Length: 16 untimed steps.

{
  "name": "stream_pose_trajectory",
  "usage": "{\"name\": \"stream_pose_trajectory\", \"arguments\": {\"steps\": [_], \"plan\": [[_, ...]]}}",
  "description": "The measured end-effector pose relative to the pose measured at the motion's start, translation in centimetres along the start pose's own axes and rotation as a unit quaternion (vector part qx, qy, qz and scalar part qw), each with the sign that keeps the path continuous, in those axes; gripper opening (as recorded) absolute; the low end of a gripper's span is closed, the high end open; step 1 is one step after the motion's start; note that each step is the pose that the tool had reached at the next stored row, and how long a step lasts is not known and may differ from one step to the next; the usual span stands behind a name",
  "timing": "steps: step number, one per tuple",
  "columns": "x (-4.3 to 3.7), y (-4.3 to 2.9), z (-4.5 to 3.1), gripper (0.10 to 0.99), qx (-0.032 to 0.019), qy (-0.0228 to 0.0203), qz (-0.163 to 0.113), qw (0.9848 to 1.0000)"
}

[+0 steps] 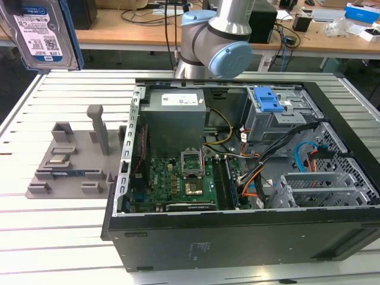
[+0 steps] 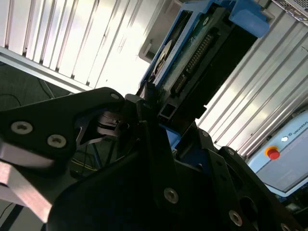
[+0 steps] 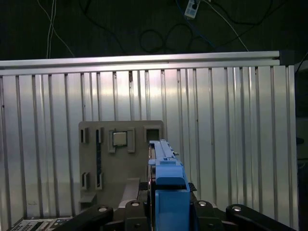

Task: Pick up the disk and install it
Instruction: 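Pick up the disk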

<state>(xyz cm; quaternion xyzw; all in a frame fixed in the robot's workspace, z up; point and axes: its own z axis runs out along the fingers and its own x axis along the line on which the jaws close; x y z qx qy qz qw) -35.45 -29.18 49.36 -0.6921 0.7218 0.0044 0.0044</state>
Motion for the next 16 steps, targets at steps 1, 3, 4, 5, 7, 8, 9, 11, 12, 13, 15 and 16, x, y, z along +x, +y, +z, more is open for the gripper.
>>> {"name": "stream_pose_trajectory", "arguments": {"steps": [1,3,4,5,7,8,9,11,12,13,15,16], "plan": [[0.00,0.00,0.00,0.365,0.0000,0.0000,0.000,1.0000],[0.00,0.00,-0.01,0.365,0.0000,0.0000,0.000,1.0000],[0.00,0.00,-0.01,0.365,0.0000,0.0000,0.000,1.0000],[-0.01,-0.03,-0.02,0.365,-0.0001,0.0000,0.000,1.0000],[-0.01,-0.30,-0.01,0.365,0.0000,0.0000,0.000,1.0000],[-0.02,-0.54,-0.01,0.365,0.0000,0.0000,0.000,1.0000],[-0.04,-0.82,-0.01,0.365,0.0000,0.0000,0.000,1.0000],[-0.08,-1.87,-0.01,0.365,0.0000,0.0000,0.000,1.0000],[-0.10,-2.44,-0.01,0.365,-0.0001,0.0000,0.000,1.0000],[-0.12,-2.74,-0.01,0.365,-0.0001,0.0000,0.000,1.0000],[-0.16,-3.88,-0.01,0.365,-0.0001,0.0000,0.000,1.0000],[-0.18,-4.29,-0.01,0.365,-0.0002,0.0000,0.000,1.0000]]}}
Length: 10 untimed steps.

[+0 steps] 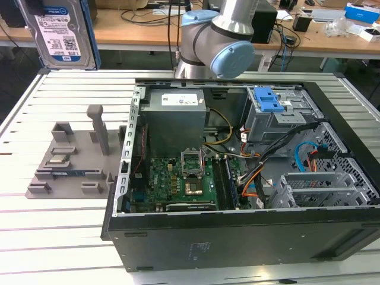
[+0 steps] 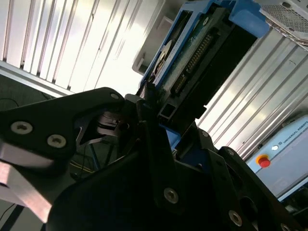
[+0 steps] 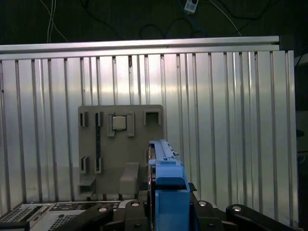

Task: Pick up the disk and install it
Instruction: 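Pick up the disk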

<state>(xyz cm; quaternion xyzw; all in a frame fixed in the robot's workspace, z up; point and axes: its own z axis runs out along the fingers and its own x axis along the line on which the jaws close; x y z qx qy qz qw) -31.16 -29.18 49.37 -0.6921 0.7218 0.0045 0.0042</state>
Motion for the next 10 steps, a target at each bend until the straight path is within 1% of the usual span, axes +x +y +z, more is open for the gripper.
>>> {"name": "stream_pose_trajectory", "arguments": {"steps": [1,4,5,7,8,10], "plan": [[-0.02,-0.38,0.00,0.365,-0.0001,0.0000,0.000,1.0000],[-0.08,-1.88,0.00,0.365,-0.0002,0.0000,0.000,1.0000],[-0.09,-2.26,0.00,0.365,-0.0003,0.0000,0.000,1.0000],[-0.16,-3.75,0.01,0.365,-0.0004,0.0000,0.000,1.0000],[-0.17,-4.04,0.01,0.365,-0.0005,0.0000,0.000,1.0000],[-0.23,-5.39,0.00,0.365,-0.0007,0.0000,0.000,1.0000]]}}
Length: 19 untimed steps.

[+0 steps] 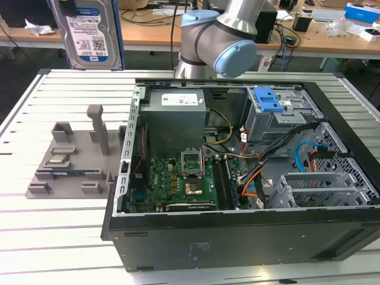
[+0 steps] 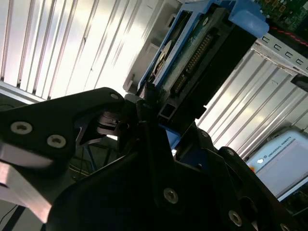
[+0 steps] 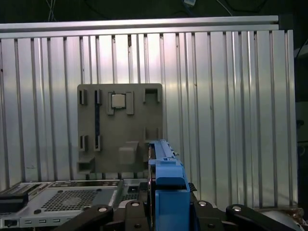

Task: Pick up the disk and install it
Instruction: 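Pick up the disk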

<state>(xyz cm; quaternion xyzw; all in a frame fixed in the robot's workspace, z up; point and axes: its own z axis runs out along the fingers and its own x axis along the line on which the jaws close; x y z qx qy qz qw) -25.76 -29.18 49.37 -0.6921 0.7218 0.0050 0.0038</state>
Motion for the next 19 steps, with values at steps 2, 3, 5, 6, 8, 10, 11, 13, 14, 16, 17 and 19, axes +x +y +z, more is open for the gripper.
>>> {"name": "stream_pose_trajectory", "arguments": {"steps": [2,3,5,6,8,10,11,13,14,16,17,19], "plan": [[-0.05,-1.23,0.00,0.365,-0.0001,0.0000,0.000,1.0000],[-0.08,-1.87,0.00,0.365,-0.0003,0.0000,0.000,1.0000],[-0.12,-2.91,0.00,0.365,-0.0004,0.0000,0.000,1.0000],[-0.15,-3.78,0.00,0.365,-0.0005,0.0000,0.000,1.0000],[-0.19,-4.57,-0.01,0.365,-0.0007,0.0000,0.000,1.0000],[-0.23,-5.54,-0.01,0.365,-0.0008,0.0000,0.000,1.0000],[-0.26,-6.10,-0.01,0.365,-0.0009,0.0000,0.000,1.0000],[-0.30,-7.10,-0.01,0.365,-0.0010,0.0000,0.000,1.0000],[-0.31,-7.53,-0.01,0.365,-0.0011,0.0000,0.000,1.0000],[-0.35,-8.31,-0.01,0.365,-0.0013,0.0001,0.000,1.0000],[-0.37,-8.84,-0.01,0.365,-0.0013,0.0000,0.000,1.0000],[-0.41,-9.80,-0.01,0.365,-0.0015,0.0000,0.000,1.0000]]}}
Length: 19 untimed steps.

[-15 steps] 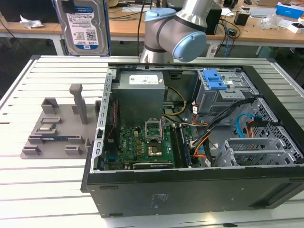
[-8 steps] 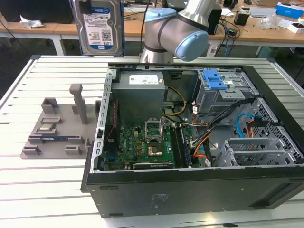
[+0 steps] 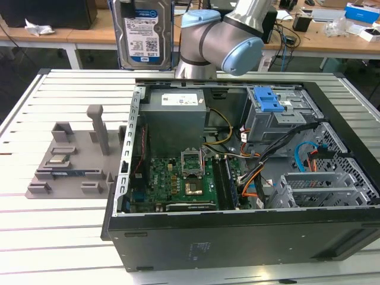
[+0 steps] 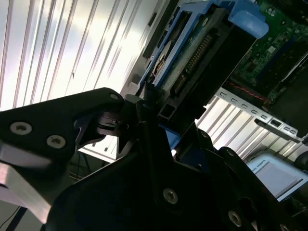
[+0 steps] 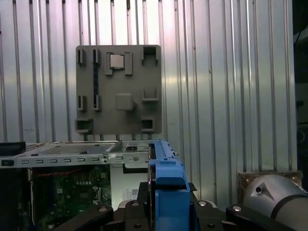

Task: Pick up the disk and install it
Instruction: 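Pick up the disk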

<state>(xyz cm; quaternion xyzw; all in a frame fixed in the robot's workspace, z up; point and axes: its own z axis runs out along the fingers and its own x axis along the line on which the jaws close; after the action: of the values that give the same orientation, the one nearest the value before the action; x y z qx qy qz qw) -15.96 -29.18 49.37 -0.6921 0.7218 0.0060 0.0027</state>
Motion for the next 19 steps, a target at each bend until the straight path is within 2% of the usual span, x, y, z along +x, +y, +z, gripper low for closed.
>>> {"name": "stream_pose_trajectory", "arguments": {"steps": [1,3,4,11,12,14,16,19], "plan": [[-0.02,-0.41,0.00,0.365,0.0000,0.0000,0.000,1.0000],[-0.08,-1.94,-0.01,0.365,-0.0003,0.0000,0.000,1.0000],[-0.10,-2.39,-0.01,0.365,-0.0003,0.0000,0.000,1.0000],[-0.21,-5.13,-0.02,0.365,-0.0006,0.0000,0.000,1.0000],[-0.24,-5.74,-0.02,0.365,-0.0006,0.0000,0.000,1.0000],[-0.27,-6.38,-0.03,0.365,-0.0007,0.0000,0.000,1.0000],[-0.31,-7.43,-0.03,0.365,-0.0006,0.0000,0.000,1.0000],[-0.35,-8.35,-0.04,0.365,-0.0006,0.0000,0.000,1.0000]]}}
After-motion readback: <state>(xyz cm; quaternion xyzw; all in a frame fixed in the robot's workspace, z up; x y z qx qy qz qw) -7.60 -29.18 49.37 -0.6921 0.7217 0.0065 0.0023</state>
